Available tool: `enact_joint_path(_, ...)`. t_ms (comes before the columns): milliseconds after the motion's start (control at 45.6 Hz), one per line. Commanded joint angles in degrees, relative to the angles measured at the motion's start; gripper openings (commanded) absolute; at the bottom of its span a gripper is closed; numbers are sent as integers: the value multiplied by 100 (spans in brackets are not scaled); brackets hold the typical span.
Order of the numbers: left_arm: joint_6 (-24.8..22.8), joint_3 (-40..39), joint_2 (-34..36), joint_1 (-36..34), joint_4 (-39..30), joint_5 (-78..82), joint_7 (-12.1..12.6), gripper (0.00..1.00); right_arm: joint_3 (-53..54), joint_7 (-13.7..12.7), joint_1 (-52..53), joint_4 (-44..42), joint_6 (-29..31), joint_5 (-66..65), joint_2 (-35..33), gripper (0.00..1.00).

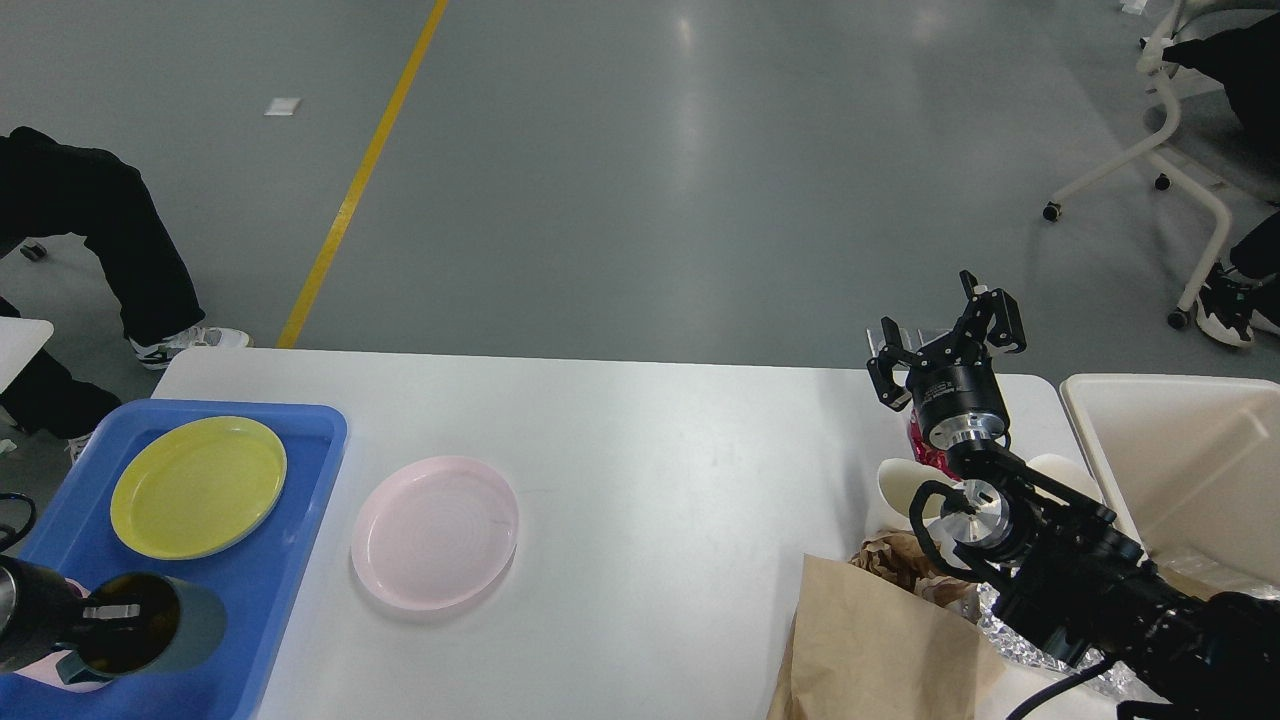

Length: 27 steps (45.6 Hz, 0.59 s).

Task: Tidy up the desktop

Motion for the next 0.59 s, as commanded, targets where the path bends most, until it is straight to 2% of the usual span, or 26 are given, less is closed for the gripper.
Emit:
enact_joint_path(0,14,-123,-26,233,2,-9,50,0,0,0,-1,-2,0,0,0,100)
enact_joint_path(197,85,-220,-34,541,204,-18,67,0,0,0,-1,-2,0,0,0,100)
enact_joint_path(439,76,-184,-8,558,319,-9,85,0,0,0,-1,-2,0,0,0,100)
enact_joint_path(570,76,-176,-17,593,336,-9,76,4,0,0,-1,-2,0,0,0,100)
